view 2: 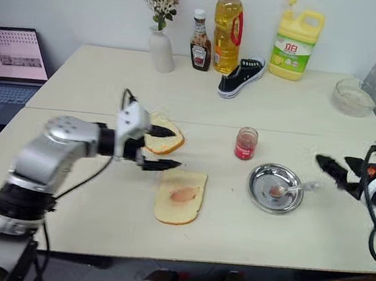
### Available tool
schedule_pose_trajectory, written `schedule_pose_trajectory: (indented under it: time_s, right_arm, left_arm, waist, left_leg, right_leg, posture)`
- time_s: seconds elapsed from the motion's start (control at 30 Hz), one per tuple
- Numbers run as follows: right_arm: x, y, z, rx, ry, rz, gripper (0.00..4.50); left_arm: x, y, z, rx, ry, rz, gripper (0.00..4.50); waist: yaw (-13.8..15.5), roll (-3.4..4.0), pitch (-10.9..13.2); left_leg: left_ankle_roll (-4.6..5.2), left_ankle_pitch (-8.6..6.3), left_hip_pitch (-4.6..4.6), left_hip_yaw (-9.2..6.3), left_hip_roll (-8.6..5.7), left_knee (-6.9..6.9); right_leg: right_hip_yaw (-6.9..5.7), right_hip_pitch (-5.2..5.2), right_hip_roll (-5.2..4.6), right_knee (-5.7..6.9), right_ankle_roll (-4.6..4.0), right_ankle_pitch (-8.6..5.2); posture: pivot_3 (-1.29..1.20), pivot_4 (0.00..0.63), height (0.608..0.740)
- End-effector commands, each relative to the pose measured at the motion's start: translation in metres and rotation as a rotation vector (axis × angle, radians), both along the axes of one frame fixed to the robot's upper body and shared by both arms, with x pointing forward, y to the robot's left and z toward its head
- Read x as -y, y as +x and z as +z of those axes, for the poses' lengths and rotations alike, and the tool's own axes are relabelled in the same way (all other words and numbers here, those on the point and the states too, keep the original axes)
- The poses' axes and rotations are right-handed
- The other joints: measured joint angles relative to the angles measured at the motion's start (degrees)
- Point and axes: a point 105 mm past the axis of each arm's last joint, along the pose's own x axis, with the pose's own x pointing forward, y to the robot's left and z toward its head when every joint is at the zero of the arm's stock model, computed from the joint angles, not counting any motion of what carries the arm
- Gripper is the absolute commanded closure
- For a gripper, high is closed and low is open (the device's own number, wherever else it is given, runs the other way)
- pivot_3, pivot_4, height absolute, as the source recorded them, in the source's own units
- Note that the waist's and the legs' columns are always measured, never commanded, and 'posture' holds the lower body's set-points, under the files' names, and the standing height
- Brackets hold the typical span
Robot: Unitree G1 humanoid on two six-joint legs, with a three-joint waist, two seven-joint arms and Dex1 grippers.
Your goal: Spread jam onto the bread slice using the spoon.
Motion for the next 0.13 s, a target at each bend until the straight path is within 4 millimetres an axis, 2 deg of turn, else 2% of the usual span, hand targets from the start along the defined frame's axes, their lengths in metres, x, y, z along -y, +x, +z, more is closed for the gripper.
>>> schedule_pose_trajectory:
  time_s: [0.03,0.13]
  right_arm:
    - [-0.0208,-0.0209,-0.0005,-0.044,-0.208,0.272,0.04]
    - [-0.0286,-0.0229,-0.0005,-0.042,-0.264,0.349,0.04]
  left_arm:
    - [-0.0285,-0.0128,0.0203,0.006,0.037,0.022,0.0]
    - [-0.0383,-0.0173,0.0242,0.005,0.051,0.042,0.0]
  waist:
    - [0.0,-0.03,0.0]
    - [0.1,-0.04,0.0]
  left_leg:
    - [0.0,0.0,0.0,-0.01,0.0,0.02]
    - [0.0,0.0,0.04,0.01,0.07,0.04]
  right_leg:
    - [-0.02,0.01,0.02,-0.01,0.0,0.0]
    - [0.01,0.06,-0.07,-0.03,-0.01,0.0]
  posture:
    - [0.0,0.15,0.74]
    - [0.0,0.15,0.74]
